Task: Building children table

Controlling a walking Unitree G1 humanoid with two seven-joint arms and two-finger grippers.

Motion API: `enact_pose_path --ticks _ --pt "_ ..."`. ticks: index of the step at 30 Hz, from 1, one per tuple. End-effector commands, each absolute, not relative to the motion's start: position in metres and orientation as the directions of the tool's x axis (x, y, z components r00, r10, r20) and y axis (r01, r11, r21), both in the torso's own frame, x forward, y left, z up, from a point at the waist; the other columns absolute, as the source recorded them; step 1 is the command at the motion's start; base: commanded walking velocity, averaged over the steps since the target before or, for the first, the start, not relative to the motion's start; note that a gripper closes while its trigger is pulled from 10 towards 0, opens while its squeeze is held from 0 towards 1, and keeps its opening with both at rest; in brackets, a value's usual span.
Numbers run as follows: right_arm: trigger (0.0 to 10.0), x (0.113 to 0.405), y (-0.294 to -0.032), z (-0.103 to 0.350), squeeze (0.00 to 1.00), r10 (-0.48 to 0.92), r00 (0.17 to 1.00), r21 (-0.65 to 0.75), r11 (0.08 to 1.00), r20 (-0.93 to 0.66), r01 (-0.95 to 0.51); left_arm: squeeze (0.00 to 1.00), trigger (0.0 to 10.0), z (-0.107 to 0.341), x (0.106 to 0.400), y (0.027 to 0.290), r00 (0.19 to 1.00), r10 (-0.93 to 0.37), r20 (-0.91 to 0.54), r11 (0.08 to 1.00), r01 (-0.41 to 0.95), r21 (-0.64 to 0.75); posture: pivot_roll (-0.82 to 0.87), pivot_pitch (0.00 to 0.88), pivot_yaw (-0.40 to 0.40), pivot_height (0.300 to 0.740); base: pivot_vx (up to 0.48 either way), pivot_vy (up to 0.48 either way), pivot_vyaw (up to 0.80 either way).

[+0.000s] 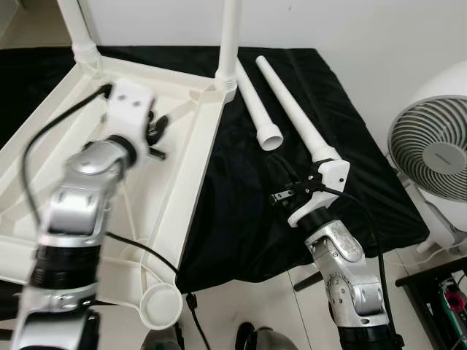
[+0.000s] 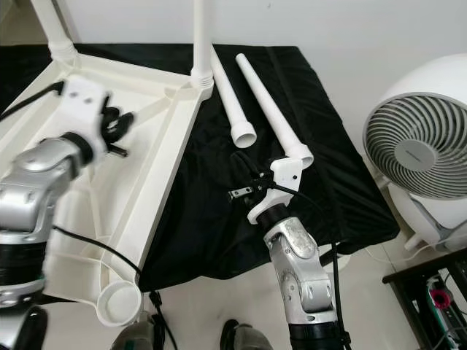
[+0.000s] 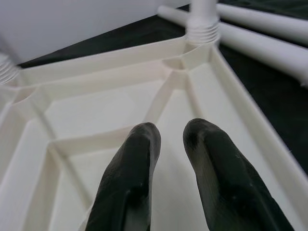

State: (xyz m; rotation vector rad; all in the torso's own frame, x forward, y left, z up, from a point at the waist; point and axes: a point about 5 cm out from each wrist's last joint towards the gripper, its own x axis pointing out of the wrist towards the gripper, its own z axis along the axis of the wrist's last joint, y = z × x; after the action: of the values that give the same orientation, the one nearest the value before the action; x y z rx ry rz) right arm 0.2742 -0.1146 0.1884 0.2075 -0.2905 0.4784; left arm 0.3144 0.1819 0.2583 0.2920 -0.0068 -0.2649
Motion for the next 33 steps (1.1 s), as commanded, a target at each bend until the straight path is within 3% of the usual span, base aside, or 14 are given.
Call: enact_pose_path --ticks 1,9,15,21,24,30,33 --pt "10.0 0.276 -0.119 0.186 0.0 0.414 0.854 0.11 0.878 0.314 -0.466 0.0 10.0 0.254 0.304 0.18 0.916 -0.387 -0.102 0.879 0.4 0.26 0.15 0.149 -0.08 0.74 0.0 0.0 0.0" --pt "10.0 0.281 -0.121 0.187 0.0 0.429 0.848 0.09 0.875 0.311 -0.476 0.0 10.0 0.239 0.278 0.188 0.858 -0.45 -0.248 0.838 0.502 0.213 0.17 0.164 -0.098 0.74 0.0 0.0 0.0" --pt "10.0 0.283 -0.121 0.186 0.0 0.438 0.844 0.088 0.87 0.309 -0.484 0.0 10.0 0.245 0.265 0.181 0.815 -0.536 -0.218 0.801 0.573 0.173 0.18 0.173 -0.105 0.74 0.0 0.0 0.0" --pt "10.0 0.285 -0.118 0.187 0.0 0.446 0.837 0.084 0.866 0.318 -0.493 0.0 10.0 0.258 0.264 0.153 0.778 -0.618 -0.117 0.762 0.629 0.156 0.18 0.18 -0.1 0.74 0.0 0.0 0.0" --pt "10.0 0.286 -0.119 0.188 0.0 0.439 0.838 0.082 0.87 0.324 -0.487 0.0 10.0 0.256 0.264 0.123 0.707 -0.7 -0.098 0.688 0.705 0.172 0.18 0.191 -0.095 0.74 0.0 0.0 0.0" --pt "10.0 0.287 -0.119 0.189 0.0 0.437 0.839 0.081 0.871 0.324 -0.485 0.0 10.0 0.256 0.264 0.117 0.69 -0.718 -0.092 0.669 0.72 0.183 0.17 0.193 -0.086 0.74 0.0 0.0 0.0" --pt "10.0 0.286 -0.122 0.19 0.0 0.421 0.844 0.08 0.879 0.332 -0.47 0.0 10.0 0.259 0.272 0.097 0.67 -0.741 -0.054 0.653 0.736 0.179 0.16 0.206 -0.058 0.74 0.0 0.0 0.0"
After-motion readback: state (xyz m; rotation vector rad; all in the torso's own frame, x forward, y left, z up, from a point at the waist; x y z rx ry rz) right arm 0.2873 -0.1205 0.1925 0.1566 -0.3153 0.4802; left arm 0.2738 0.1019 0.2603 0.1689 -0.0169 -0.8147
